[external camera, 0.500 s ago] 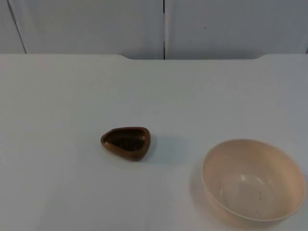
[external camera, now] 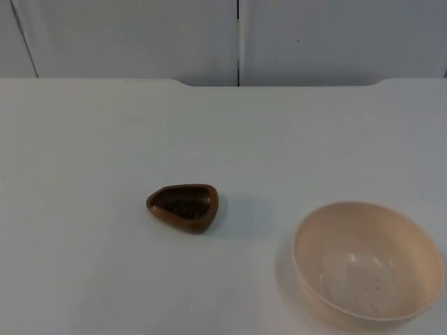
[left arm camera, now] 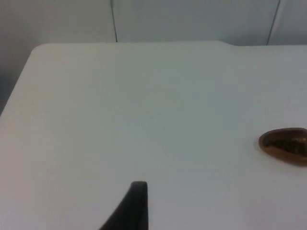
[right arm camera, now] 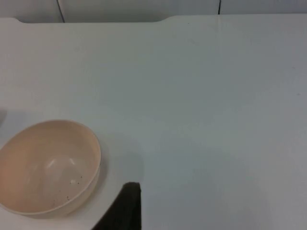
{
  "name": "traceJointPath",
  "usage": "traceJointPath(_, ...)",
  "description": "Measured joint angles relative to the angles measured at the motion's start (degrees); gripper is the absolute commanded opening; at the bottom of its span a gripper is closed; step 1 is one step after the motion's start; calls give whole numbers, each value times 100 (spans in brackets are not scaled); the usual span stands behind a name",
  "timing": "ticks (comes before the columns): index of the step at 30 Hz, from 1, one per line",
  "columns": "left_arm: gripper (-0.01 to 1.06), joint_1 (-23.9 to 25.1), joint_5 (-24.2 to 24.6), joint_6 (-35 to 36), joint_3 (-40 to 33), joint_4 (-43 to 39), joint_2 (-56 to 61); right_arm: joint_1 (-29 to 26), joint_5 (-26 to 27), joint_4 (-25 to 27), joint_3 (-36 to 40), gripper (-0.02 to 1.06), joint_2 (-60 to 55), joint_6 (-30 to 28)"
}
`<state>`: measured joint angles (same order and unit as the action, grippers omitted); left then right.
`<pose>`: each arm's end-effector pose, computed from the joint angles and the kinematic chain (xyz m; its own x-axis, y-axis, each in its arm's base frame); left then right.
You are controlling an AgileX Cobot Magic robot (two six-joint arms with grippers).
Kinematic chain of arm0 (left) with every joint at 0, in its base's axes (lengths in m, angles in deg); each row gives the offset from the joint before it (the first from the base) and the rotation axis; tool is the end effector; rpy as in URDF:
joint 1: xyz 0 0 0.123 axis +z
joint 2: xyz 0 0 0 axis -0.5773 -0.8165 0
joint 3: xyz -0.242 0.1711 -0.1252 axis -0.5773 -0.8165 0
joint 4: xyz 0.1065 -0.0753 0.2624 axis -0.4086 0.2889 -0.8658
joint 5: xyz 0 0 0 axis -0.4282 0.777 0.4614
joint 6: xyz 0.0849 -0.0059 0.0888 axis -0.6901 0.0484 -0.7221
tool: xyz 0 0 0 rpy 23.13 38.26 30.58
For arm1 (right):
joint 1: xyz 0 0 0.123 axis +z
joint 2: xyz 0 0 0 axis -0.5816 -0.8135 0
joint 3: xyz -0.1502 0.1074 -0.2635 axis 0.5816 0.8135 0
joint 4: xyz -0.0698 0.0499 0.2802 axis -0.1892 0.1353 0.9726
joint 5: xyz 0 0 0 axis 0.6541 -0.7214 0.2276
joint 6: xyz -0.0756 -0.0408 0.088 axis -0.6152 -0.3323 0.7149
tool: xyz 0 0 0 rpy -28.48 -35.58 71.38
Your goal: Pick up the bowl with the left hand and pour the coffee beans from the cup into the bowl with the right hand.
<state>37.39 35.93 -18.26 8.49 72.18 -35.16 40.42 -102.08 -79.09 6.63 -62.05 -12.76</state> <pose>0.0310 -0.0079 0.3145 -0.4291 -0.0101 -0.9032 0.0323 0.9991 -0.0265 0.0198 -0.0002 0.2878 -0.4596 -0.0134 -0.8880 -0.0592 0.9981 0.0156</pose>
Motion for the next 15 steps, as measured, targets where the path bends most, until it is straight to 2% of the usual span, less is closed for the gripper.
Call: traceJointPath(15, 102, 0, -278, -36, 293, 609, -957, 0, 0, 0, 0, 105, 0, 0)
